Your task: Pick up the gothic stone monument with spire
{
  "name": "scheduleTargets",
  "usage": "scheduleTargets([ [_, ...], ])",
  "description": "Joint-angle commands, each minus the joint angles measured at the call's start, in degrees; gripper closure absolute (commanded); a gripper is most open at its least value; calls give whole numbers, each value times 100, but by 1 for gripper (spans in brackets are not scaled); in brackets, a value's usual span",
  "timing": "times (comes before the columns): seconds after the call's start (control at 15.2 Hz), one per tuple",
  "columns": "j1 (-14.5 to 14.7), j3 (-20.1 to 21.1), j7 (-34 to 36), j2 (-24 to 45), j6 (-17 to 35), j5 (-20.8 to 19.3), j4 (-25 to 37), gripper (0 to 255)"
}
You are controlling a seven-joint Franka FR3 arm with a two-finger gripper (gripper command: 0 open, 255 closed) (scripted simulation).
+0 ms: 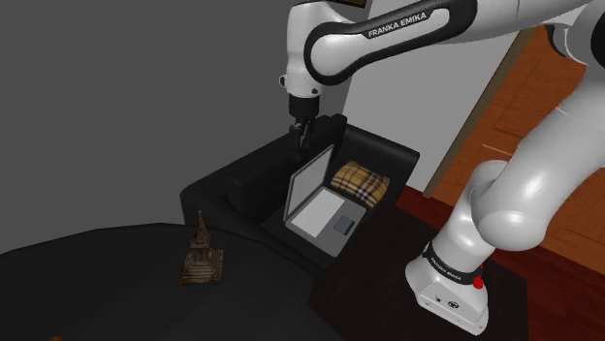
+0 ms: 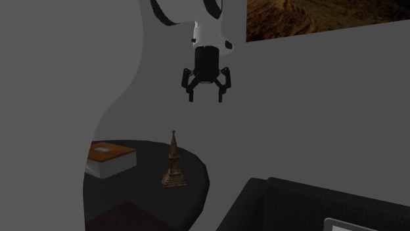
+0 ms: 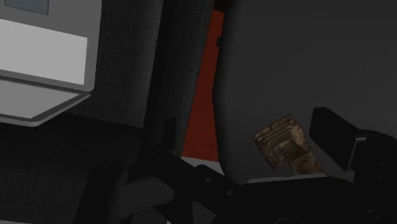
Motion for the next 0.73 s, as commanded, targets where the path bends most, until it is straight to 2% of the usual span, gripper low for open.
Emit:
scheduleTargets([
  [0.0,82,96,-9,417,212,-46,187,0],
  [0.66,525,454,-7,2428,663,-491,1622,0],
])
